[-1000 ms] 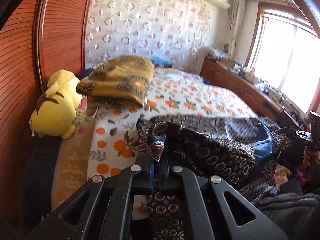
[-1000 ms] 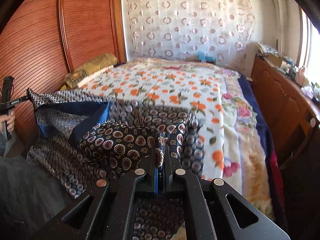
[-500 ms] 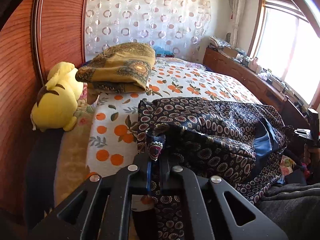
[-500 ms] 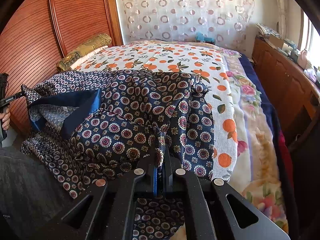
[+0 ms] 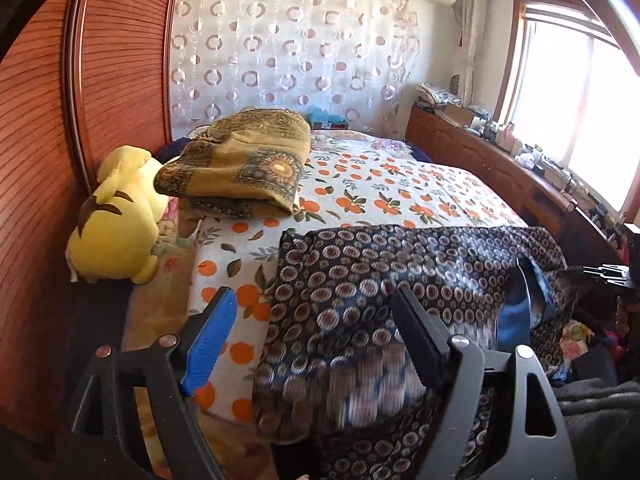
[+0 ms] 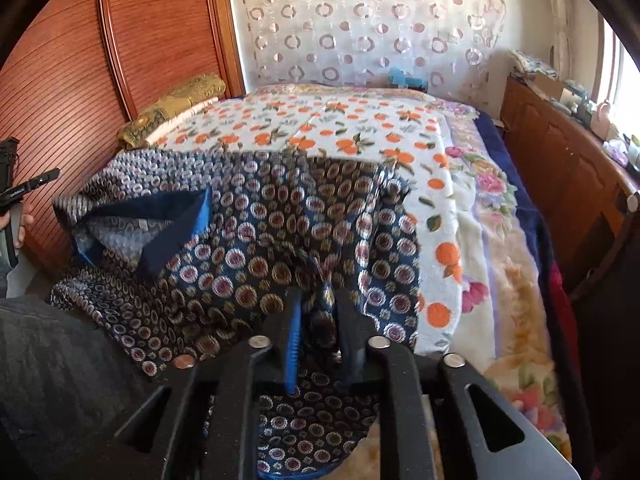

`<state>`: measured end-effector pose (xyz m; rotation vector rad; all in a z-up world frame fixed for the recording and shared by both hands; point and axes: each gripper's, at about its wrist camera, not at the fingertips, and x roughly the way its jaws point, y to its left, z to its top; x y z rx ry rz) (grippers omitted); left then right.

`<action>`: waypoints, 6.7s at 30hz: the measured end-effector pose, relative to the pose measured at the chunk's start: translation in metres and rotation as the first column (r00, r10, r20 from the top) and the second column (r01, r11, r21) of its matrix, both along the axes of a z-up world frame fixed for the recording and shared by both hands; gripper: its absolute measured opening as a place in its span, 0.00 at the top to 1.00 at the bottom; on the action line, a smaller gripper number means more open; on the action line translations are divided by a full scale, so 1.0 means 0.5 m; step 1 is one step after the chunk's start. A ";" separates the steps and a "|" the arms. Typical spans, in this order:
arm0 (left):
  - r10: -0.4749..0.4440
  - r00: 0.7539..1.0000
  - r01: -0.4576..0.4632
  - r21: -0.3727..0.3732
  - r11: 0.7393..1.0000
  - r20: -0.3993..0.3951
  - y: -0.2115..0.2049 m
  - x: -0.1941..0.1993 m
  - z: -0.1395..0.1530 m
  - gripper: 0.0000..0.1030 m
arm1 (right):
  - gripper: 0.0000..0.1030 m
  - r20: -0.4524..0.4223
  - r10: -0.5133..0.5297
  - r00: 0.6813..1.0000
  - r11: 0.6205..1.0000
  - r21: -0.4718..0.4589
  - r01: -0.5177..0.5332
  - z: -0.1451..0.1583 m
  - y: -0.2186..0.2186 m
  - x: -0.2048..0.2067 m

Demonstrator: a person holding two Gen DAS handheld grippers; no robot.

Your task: Fold small clothes

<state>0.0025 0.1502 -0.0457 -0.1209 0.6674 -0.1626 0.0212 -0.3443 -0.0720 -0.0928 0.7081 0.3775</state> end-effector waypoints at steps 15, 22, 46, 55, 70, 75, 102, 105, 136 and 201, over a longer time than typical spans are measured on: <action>0.032 0.998 -0.032 0.016 0.999 -0.046 -0.013 0.096 -0.033 0.22 | 0.55 0.016 -0.087 0.996 0.996 0.030 0.087 0.008 0.025 0.139; 0.019 0.996 -0.016 0.031 0.999 -0.083 -0.031 0.124 -0.059 0.22 | 0.74 -0.061 -0.128 0.990 0.987 0.089 0.133 -0.038 0.035 0.222; -0.039 0.977 0.050 0.048 0.998 -0.211 -0.033 0.256 -0.095 0.44 | 0.50 -0.046 -0.171 0.984 0.985 0.024 0.172 -0.049 0.032 0.249; -0.043 0.972 0.049 0.020 0.999 -0.229 -0.021 0.273 -0.111 0.58 | 0.49 -0.074 -0.190 0.979 0.982 -0.015 0.190 -0.080 0.036 0.306; 0.015 0.992 -0.018 -0.017 1.000 -0.129 0.052 0.245 -0.056 0.95 | 0.36 0.000 -0.181 0.983 0.983 -0.028 0.181 -0.103 0.041 0.289; 0.013 0.989 -0.014 -0.003 1.000 -0.149 0.045 0.253 -0.075 0.95 | 0.35 -0.008 -0.182 0.983 0.983 -0.029 0.182 -0.102 0.040 0.293; -0.072 0.981 0.080 0.038 0.996 -0.180 -0.009 0.240 -0.107 0.96 | 0.96 -0.026 -0.019 0.999 0.999 0.035 0.020 -0.086 0.053 0.258; -0.078 0.993 0.079 0.004 0.997 -0.089 -0.009 0.198 -0.041 0.96 | 0.97 0.048 -0.014 0.999 0.999 0.037 0.013 -0.046 0.047 0.221; -0.066 0.998 0.066 0.225 0.972 -0.006 -0.144 0.624 0.094 0.96 | 0.97 0.143 -0.169 0.975 0.946 -0.253 0.201 0.142 0.032 0.661; -0.039 0.992 0.059 0.172 0.983 -0.118 -0.113 0.382 -0.043 0.57 | 0.41 -0.095 -0.215 0.972 0.975 -0.080 0.208 0.023 -0.109 0.402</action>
